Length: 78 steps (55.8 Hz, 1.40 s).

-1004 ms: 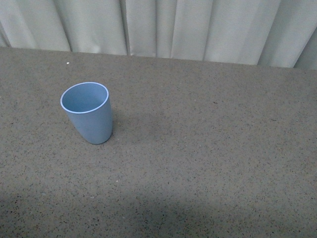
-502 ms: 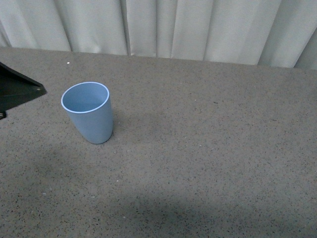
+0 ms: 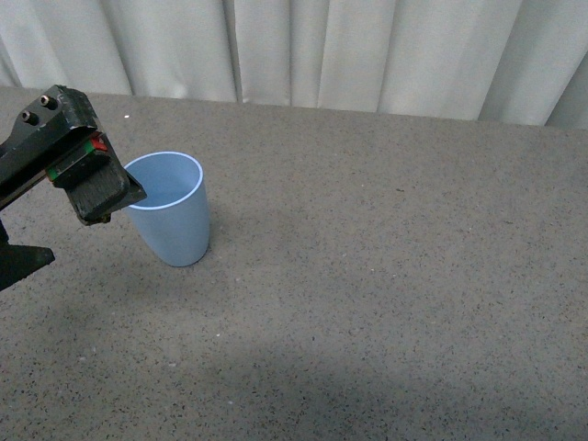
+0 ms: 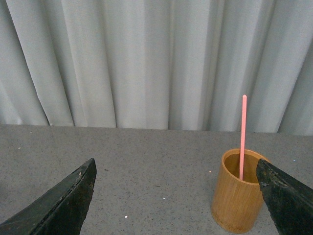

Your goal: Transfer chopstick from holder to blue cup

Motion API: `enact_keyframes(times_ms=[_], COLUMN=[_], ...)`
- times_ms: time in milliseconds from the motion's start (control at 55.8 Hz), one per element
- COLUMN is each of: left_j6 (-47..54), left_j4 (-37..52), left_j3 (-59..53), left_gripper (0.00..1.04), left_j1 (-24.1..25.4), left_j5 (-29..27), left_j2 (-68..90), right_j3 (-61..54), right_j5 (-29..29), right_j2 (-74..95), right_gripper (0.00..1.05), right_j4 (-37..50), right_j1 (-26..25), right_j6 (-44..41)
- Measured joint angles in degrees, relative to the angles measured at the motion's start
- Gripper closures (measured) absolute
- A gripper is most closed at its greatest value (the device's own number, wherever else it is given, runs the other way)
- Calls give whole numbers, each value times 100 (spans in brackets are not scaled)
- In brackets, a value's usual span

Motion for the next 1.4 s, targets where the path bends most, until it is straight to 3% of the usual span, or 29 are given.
enact_keyframes(times_ms=[699, 1398], left_j6=[-140, -146], left_j4=[0, 17], left_j3=[992, 1200], left_gripper=[7, 7], left_j1=[90, 319], left_j5=[-350, -424], left_j2=[1480, 1932], right_j3=[0, 0], right_j5=[0, 0], right_j2=[0, 0], right_gripper=[9, 9], right_j4=[0, 0], right_j1=[0, 0], right_j6=[0, 0])
